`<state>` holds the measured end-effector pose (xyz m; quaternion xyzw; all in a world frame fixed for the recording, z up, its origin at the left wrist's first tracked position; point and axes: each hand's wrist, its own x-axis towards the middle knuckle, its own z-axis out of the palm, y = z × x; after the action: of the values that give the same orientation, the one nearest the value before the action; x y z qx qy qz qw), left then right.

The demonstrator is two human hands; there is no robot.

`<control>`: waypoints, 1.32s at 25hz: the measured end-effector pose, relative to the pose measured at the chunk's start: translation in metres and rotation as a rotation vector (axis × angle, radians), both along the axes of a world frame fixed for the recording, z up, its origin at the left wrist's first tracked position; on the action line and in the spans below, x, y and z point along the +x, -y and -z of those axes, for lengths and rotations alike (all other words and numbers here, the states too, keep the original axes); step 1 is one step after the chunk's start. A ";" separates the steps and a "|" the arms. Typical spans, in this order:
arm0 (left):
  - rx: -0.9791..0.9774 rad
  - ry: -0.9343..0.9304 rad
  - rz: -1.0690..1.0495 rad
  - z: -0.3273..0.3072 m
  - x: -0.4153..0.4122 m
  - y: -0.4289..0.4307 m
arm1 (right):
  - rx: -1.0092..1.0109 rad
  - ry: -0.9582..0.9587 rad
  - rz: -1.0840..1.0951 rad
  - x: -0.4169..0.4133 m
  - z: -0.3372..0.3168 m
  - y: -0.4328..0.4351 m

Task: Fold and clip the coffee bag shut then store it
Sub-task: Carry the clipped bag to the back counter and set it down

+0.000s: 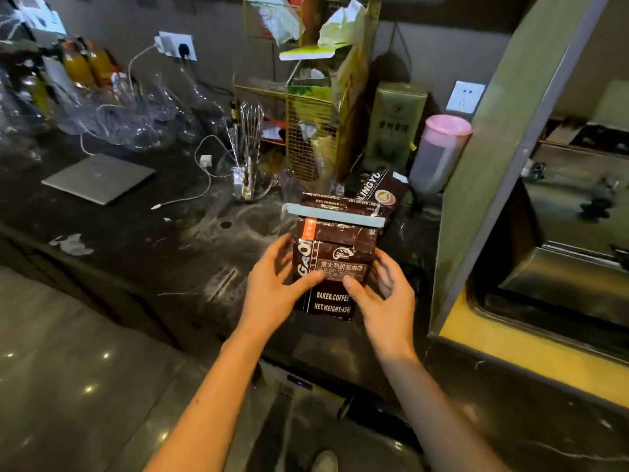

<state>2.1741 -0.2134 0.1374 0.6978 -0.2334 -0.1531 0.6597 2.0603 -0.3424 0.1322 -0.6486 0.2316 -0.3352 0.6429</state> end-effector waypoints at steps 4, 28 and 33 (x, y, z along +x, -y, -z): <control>0.053 -0.075 0.095 0.025 0.053 0.048 | 0.045 -0.059 0.080 0.037 0.022 0.038; 0.357 -0.119 0.602 0.116 0.217 0.185 | 0.164 -0.443 0.220 0.144 0.113 0.149; 0.383 -0.064 0.604 0.127 0.220 0.189 | 0.228 -0.396 0.131 0.141 0.117 0.157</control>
<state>2.3944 -0.4021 0.0109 0.7031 -0.3756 -0.4039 0.4489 2.2017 -0.4994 0.0151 -0.6084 0.4312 -0.2144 0.6308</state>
